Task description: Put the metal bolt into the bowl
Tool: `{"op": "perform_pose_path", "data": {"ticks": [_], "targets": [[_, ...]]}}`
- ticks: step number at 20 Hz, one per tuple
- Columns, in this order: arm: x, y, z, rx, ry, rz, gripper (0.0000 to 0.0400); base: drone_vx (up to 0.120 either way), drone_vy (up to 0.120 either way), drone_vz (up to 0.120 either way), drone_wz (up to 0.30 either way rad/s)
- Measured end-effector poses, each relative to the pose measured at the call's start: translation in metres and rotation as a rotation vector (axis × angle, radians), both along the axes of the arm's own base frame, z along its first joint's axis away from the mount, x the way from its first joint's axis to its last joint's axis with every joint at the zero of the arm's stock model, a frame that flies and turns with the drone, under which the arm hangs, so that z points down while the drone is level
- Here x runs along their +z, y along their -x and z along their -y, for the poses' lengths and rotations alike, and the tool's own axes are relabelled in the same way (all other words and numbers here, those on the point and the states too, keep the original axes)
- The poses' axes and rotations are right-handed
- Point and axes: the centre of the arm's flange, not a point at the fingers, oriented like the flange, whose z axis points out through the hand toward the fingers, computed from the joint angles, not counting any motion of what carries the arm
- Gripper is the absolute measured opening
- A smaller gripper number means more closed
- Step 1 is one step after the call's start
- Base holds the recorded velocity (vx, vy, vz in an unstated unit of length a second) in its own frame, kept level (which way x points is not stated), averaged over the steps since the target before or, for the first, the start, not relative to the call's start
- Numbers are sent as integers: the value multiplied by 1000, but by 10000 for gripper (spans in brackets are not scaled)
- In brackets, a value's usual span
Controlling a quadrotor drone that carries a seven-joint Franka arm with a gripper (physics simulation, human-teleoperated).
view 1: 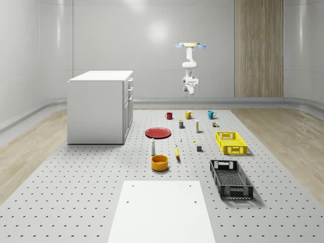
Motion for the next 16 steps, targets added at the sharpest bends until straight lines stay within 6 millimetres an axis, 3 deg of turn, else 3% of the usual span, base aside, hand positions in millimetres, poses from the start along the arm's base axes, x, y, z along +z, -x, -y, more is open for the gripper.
{"op": "perform_pose_path", "data": {"ticks": [9, 16], "targets": [[61, 3, 0, 0, 0, 7, 400, 0, -120, 0, 0], [85, 1, 0, 0, 0, 13, 400, 0, -120, 0, 0]]}}
